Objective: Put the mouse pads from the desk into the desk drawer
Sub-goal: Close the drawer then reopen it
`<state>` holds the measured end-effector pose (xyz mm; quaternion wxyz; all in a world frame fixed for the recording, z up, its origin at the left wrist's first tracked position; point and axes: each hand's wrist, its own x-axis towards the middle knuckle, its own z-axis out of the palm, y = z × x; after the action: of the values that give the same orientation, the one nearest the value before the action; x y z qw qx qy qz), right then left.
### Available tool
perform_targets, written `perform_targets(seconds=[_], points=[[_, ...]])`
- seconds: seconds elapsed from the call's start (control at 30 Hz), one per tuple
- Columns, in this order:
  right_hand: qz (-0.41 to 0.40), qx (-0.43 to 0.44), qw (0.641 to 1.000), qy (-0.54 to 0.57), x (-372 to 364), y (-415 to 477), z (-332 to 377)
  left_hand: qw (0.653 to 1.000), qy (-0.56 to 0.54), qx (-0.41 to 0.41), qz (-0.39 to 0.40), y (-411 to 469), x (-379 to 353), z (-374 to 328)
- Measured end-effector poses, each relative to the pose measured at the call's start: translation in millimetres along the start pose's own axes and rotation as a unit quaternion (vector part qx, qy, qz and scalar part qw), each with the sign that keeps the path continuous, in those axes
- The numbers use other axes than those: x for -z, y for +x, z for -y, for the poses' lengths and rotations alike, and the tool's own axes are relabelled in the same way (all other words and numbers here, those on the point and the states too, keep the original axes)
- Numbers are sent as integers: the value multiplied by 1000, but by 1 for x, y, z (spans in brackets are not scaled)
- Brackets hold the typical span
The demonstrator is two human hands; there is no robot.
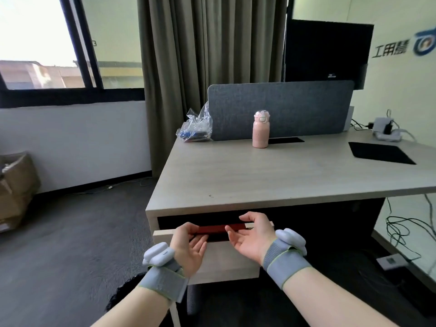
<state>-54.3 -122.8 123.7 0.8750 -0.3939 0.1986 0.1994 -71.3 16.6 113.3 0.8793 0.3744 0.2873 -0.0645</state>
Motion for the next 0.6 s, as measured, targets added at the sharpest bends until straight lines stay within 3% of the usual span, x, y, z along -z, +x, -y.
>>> perform_targets(seconds=[0.37,0.6], points=[[-38,3,998,-44,29,-134,-61,1000,8,-10,10,-136,49,53],[-25,17,997,-72,43,-187,-83,994,94,15,52,-188,73,60]])
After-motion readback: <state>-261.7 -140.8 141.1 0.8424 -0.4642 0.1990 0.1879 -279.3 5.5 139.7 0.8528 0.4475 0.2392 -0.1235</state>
